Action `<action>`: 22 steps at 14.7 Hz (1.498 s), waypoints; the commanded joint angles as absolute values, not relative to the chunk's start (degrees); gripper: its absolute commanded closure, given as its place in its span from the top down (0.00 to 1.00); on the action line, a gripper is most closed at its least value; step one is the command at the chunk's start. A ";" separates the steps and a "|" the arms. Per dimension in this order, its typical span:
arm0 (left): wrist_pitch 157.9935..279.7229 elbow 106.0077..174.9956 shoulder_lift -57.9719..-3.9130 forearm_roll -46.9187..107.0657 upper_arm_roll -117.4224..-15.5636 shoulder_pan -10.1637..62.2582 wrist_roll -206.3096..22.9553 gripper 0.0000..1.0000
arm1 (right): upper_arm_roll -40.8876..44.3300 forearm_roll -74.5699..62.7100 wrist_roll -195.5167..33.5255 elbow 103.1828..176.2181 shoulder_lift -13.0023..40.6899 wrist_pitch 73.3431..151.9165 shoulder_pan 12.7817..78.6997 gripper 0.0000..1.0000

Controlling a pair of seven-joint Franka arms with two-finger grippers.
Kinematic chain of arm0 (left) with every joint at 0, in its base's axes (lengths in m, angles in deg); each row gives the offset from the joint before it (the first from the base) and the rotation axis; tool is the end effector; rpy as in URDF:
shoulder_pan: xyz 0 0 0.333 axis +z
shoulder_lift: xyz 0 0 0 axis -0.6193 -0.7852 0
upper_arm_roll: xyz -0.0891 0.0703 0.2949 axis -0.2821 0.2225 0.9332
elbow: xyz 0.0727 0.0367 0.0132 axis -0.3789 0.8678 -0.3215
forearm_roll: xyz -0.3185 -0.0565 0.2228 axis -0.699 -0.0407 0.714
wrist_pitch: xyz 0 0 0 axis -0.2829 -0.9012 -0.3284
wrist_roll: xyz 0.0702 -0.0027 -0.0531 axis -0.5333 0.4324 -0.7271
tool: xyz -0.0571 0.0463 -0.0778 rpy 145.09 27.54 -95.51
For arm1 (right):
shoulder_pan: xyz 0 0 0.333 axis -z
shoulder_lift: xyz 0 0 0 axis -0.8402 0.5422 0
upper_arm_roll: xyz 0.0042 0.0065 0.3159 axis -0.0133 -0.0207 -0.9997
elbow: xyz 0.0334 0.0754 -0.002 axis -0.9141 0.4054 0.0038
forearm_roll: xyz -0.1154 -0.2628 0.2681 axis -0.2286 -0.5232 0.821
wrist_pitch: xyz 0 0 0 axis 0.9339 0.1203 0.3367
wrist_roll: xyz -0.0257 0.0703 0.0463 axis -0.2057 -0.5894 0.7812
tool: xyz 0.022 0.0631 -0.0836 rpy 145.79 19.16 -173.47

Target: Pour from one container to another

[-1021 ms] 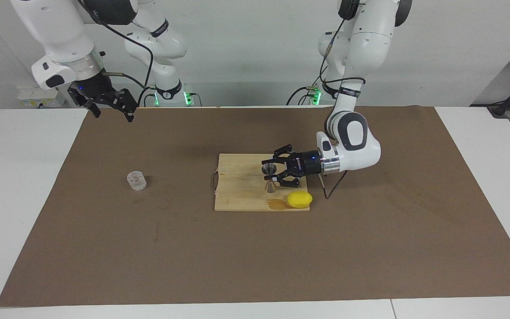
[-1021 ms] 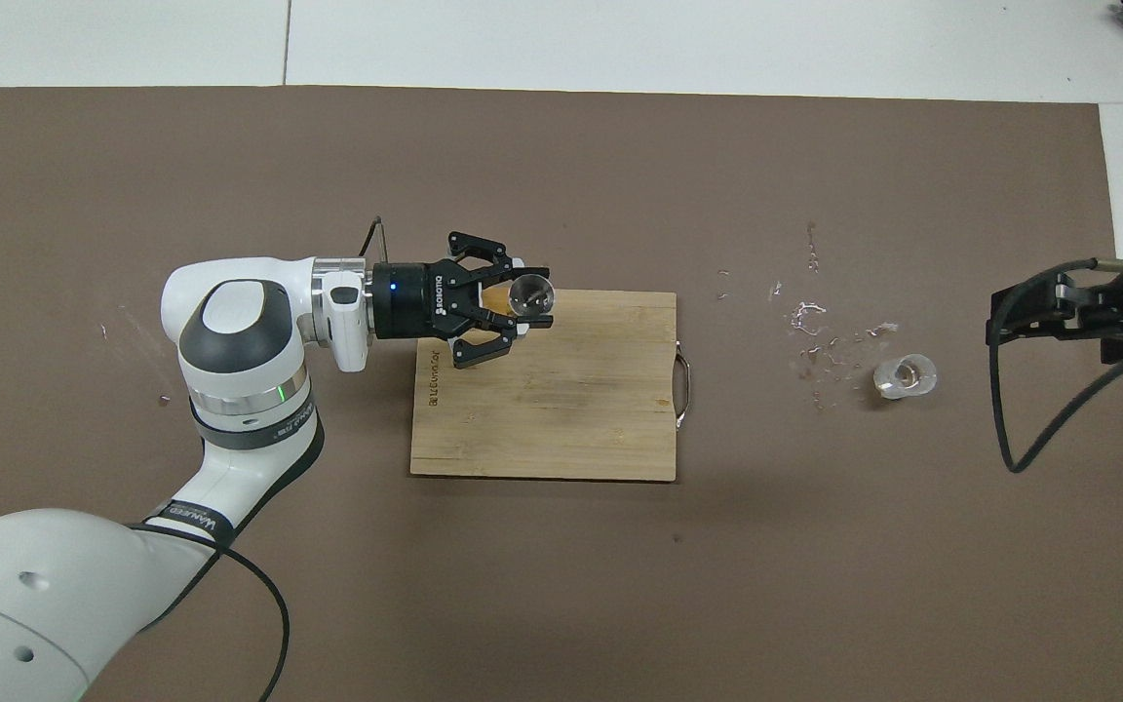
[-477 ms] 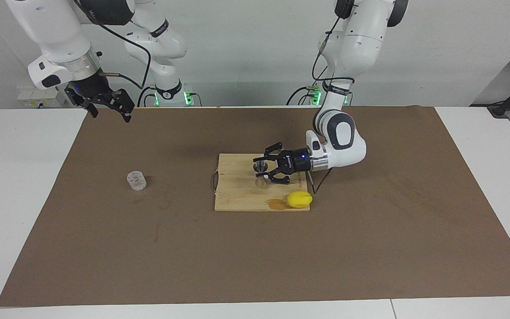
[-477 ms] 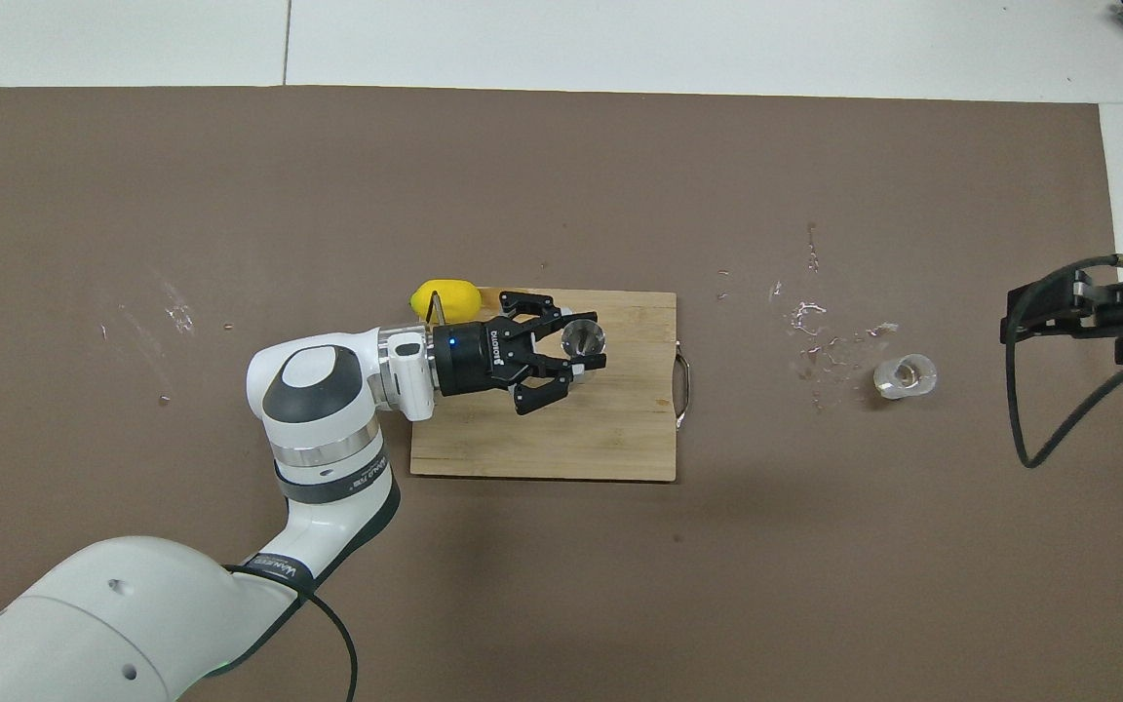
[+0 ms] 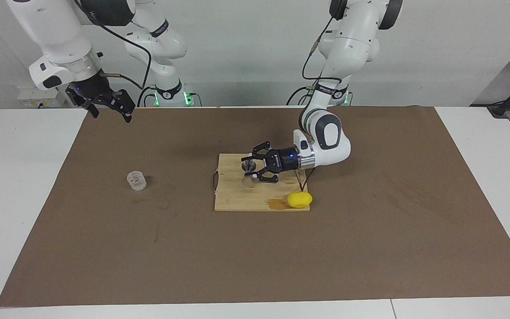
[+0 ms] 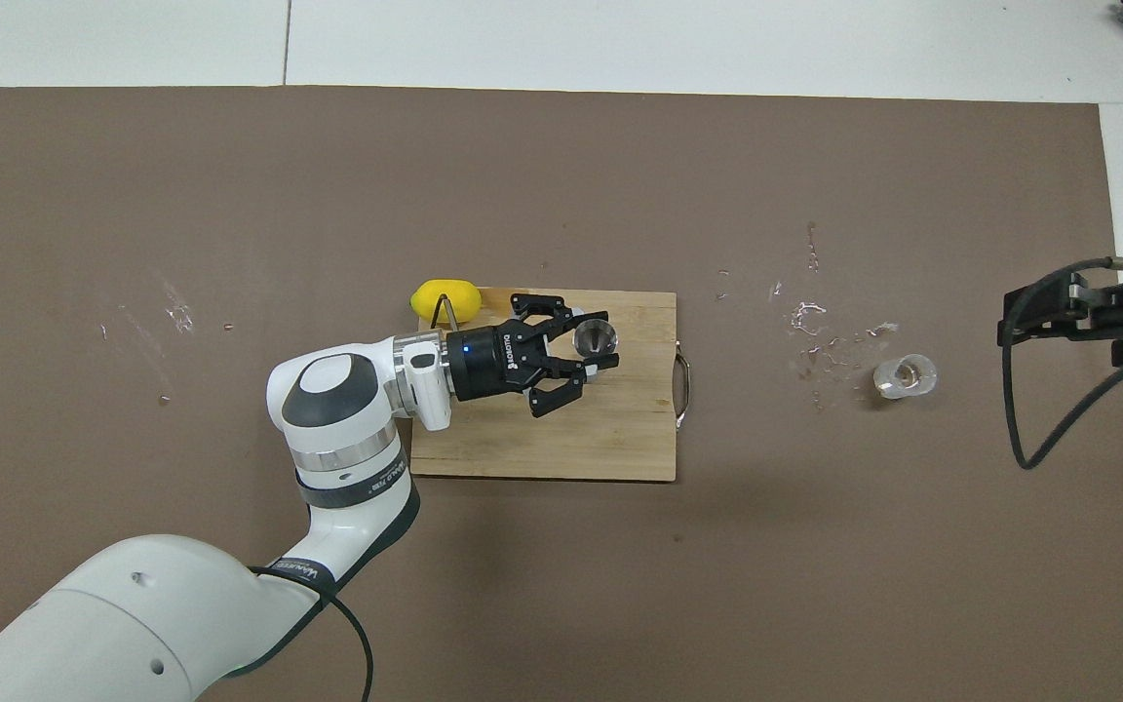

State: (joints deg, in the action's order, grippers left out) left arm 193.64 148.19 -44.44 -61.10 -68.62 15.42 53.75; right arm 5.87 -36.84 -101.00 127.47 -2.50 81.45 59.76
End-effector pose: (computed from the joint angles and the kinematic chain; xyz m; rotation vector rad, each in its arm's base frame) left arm 0.5138 -0.3353 0.2743 1.4105 -0.9339 1.0848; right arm 0.5408 0.0039 0.6189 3.1097 -0.3126 -0.1103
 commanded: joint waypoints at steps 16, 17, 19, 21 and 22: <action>195.18 149.60 -44.88 -59.94 -67.68 15.58 57.36 1.00 | 5.49 -33.98 -135.00 133.41 -3.61 86.61 60.68 0.96; 194.22 149.87 -44.79 -59.32 -67.68 16.28 57.36 1.00 | 5.49 -32.93 -139.40 134.64 -3.35 87.57 61.46 0.96; 191.93 151.96 -44.09 -58.27 -67.60 17.86 57.36 1.00 | 5.49 -29.86 -143.38 137.36 -3.17 89.85 62.96 0.96; 190.52 153.73 -42.77 -54.15 -67.60 20.41 57.36 1.00 | 5.49 -27.48 -146.37 141.13 -3.25 93.97 65.50 0.95; 189.56 154.43 -41.90 -51.34 -67.60 22.34 57.36 1.00 | 5.49 -25.47 -148.56 142.98 -3.43 96.69 66.99 0.95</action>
